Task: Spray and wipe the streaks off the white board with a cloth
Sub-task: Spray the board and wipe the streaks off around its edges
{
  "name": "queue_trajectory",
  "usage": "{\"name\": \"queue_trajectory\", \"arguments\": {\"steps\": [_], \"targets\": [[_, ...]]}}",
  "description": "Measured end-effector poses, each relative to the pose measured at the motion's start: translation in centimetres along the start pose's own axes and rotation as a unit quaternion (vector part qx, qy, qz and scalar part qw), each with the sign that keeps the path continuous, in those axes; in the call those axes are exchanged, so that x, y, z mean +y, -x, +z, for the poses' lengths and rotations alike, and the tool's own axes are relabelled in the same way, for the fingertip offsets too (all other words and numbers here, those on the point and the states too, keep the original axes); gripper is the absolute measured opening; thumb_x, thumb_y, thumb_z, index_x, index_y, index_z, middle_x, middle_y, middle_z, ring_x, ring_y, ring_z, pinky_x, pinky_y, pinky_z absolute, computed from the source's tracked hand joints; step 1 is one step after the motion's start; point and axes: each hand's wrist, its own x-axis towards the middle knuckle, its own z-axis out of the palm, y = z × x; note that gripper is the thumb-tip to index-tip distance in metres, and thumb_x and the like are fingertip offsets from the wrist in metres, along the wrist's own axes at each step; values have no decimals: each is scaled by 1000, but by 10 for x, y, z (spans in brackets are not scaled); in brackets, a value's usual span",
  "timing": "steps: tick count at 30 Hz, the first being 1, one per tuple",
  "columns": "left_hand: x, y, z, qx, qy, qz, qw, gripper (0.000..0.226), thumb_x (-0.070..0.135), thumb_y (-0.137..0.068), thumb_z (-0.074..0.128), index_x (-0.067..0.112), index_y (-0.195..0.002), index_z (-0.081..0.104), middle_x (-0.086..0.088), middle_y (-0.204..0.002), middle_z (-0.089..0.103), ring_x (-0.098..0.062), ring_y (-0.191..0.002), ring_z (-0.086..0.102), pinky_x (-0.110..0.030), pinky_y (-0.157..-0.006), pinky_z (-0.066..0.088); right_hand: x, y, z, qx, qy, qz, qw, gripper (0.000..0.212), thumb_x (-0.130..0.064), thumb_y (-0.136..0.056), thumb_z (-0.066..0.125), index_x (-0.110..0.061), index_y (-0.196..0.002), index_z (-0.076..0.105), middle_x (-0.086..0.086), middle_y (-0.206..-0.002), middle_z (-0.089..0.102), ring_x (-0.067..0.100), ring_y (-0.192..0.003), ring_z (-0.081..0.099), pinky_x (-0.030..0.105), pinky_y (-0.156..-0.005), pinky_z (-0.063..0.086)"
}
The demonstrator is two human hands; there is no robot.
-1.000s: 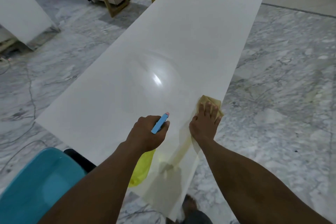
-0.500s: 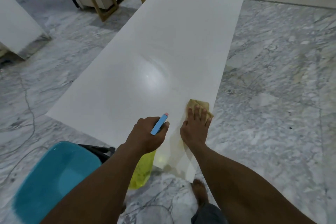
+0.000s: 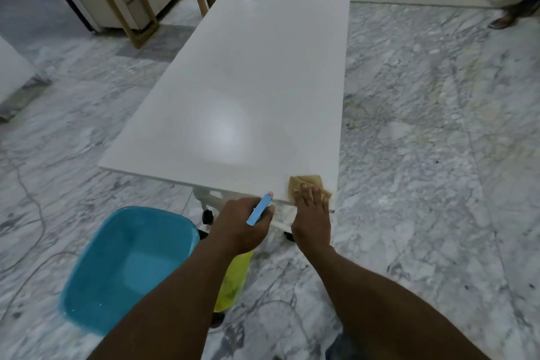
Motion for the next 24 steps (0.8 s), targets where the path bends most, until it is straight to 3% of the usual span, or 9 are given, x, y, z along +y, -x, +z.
{"name": "queue_trajectory", "arguments": {"steps": [3,6,7,8,10,12,16,20,24], "targets": [[4,13,1,-15,-15,5,1000,37,32,-102,59,6,-77,63,-11,-69,64,-30,-64,60,-37,-60,41,-6,15,-17,-31,-29,11,999,57,2,-87,41,-10,-142,49,13,-151,45,32,-143,36,45,-118,28],[17,15,-5,-28,-14,15,999,35,32,-102,59,8,-77,63,-7,-68,63,-27,-63,58,-39,-61,42,-23,23,-67,-92,-195,120,969,40,-8,-91,45,-16,-126,62,4,-117,67,28,-103,63,39,-88,51],[23,14,-8,-35,-17,18,999,35,32,-102,59,9,-75,61,-5,-66,59,-25,-61,55,-37,-58,39,-25,21,-86,-114,-331,200,915,33,-9,-91,47,-13,-118,66,5,-98,72,29,-84,65,39,-78,53],[31,11,-10,-46,-25,24,998,35,31,-102,58,9,-75,60,-2,-65,56,-23,-60,53,-35,-57,36,-23,19,-105,-143,-486,283,815,27,-10,-91,49,-8,-108,70,9,-82,71,29,-69,65,40,-70,56],[44,5,-13,-73,-44,34,996,32,32,-101,58,12,-77,60,2,-65,54,-23,-62,52,-32,-58,34,-11,21,-133,-187,-692,361,596,30,-12,-91,46,2,-97,72,17,-78,71,32,-64,68,45,-69,61],[56,-3,-15,-93,-48,40,994,32,35,-101,59,17,-74,58,5,-67,54,-19,-62,51,-31,-55,32,4,22,-146,-156,-773,362,497,35,-21,-91,49,5,-94,72,21,-91,72,36,-75,71,46,-72,61],[88,-25,-12,-134,-58,49,988,39,43,-102,57,17,-73,58,4,-68,55,-14,-59,49,-29,-56,35,33,8,-171,-135,-835,335,414,54,-36,-87,58,3,-125,63,26,-130,60,43,-113,62,53,-94,52],[127,-62,-2,-170,-63,45,982,40,46,-101,59,26,-67,52,4,-68,55,-14,-58,49,-28,-57,36,59,-28,-195,-136,-854,298,404,52,-38,-92,53,8,-110,70,31,-118,65,47,-100,67,56,-85,56],[167,-112,16,-178,-83,41,980,44,49,-100,59,29,-63,46,5,-66,54,-13,-58,49,-26,-56,34,99,-79,-213,-157,-837,298,431,50,-38,-93,52,5,-93,75,24,-101,71,39,-87,72,48,-75,61]]}}
